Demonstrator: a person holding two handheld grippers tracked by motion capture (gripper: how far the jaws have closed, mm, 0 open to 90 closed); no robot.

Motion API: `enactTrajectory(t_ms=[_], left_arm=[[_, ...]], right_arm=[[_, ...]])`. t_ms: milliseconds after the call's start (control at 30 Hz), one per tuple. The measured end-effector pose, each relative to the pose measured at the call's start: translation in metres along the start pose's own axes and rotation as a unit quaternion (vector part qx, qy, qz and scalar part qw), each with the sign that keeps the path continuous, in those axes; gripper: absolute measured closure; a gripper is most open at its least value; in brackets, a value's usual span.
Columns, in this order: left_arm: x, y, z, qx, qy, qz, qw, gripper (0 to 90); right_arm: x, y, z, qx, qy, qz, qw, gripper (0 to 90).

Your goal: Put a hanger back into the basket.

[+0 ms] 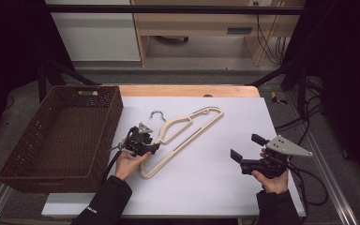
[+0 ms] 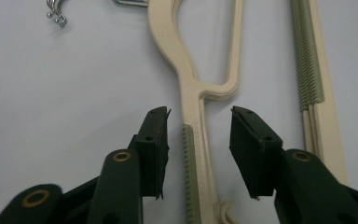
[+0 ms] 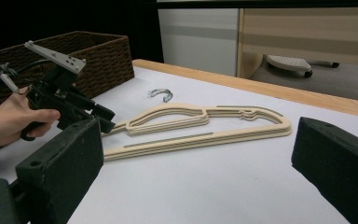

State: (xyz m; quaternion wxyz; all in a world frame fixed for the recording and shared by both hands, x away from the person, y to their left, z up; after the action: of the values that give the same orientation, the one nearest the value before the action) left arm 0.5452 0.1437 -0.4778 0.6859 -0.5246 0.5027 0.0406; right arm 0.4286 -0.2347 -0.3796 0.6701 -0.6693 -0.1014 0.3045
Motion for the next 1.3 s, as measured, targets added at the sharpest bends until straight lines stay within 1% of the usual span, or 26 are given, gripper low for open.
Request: enactTrajectory(t_ms=[33,67,100,167,233,300,400,600,767,800,867,933,1100,1200,1233,1267,1300], left_arm=[[0.0019,0.001,0.0011,0.001,-0.001,0.001,1.0,60.5],[0.0027,0.0016,0.0023,0.003,-0.001,0.009,1.0,62.1],[0.0041,0.002,0.0025,-0.002,0.001,0.008,1.0,63.1],[0.0055,0.0026,0.0029,-0.003,0.005,0.009,0.9999,66.8],[0.007,0.0026,0.0022,0.0,0.003,0.01,0.9999,69.4],[0.0073,0.0025,0.002,-0.001,0.009,0.009,0.9999,73.0],[0.007,0.0023,0.0021,-0.002,0.013,0.01,0.9999,75.5],[0.0056,0.0013,0.0015,0.003,0.008,0.011,0.9999,77.0],[0.0046,0.0008,0.0013,-0.006,0.007,0.013,0.9999,77.5],[0.0041,0.0007,0.0014,-0.011,0.008,0.011,0.9998,77.7],[0.0041,0.0008,0.0019,-0.013,0.008,0.011,0.9998,78.0],[0.0037,0.0007,0.0024,-0.019,0.011,0.011,0.9997,78.2],[0.003,0.0005,0.0032,-0.019,0.011,0.012,0.9997,78.2],[0.0026,0.0003,0.0029,-0.022,0.013,0.011,0.9996,78.4],[0.0029,0.0004,0.003,-0.023,0.012,0.007,0.9996,78.4],[0.0024,0.0005,0.0038,-0.024,0.015,0.008,0.9996,78.3],[0.0022,0.0005,0.0049,-0.03,0.017,0.007,0.9994,78.3]], right_arm=[[0.0,0.0001,-0.0001,0.0,0.0,0.001,1.0,2.4],[0.0002,0.0002,-0.0001,0.0,0.0,0.001,1.0,2.4],[0.0005,0.0003,-0.0001,-0.001,0.001,0.001,1.0,2.4],[0.0011,0.0003,0.0002,0.001,0.001,0.001,1.0,2.4],[0.0012,0.0004,0.0002,0.0,0.001,0.001,1.0,2.4],[0.0016,0.0005,0.0002,0.0,0.001,0.002,1.0,2.4],[0.0027,0.001,0.0005,-0.001,0.0,0.005,1.0,2.4],[0.0047,0.0018,0.0011,-0.002,-0.001,0.008,1.0,2.4],[0.0052,0.002,0.0012,-0.002,-0.002,0.008,1.0,2.4],[0.0051,0.0021,0.001,-0.003,-0.003,0.009,0.9999,2.4],[0.0052,0.0022,0.0011,-0.002,-0.004,0.01,0.9999,2.4],[0.0054,0.0023,0.0014,-0.002,-0.004,0.011,0.9999,2.4],[0.0064,0.0026,0.0017,-0.001,-0.002,0.012,0.9999,2.4],[0.0065,0.0026,0.0017,-0.001,-0.002,0.011,0.9999,2.4],[0.0065,0.0026,0.0016,-0.002,-0.002,0.011,0.9999,2.4],[0.0066,0.0027,0.0016,-0.002,-0.002,0.011,0.9999,2.4],[0.0066,0.0027,0.0017,-0.001,-0.003,0.012,0.9999,2.4]])
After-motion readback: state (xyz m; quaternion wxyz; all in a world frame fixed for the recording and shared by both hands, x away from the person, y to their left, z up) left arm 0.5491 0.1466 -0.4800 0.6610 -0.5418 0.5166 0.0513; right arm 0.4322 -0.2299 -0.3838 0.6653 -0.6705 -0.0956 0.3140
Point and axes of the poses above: each handheld gripper's, and its own axes: x roughly forward along the jaws, y roughly out of its underside, z roughly to its left, the point moved 2 cm from there along x, roughly forward along the jaws, and after that the axes turned 3 degrees about y, right-handed, at the moved point
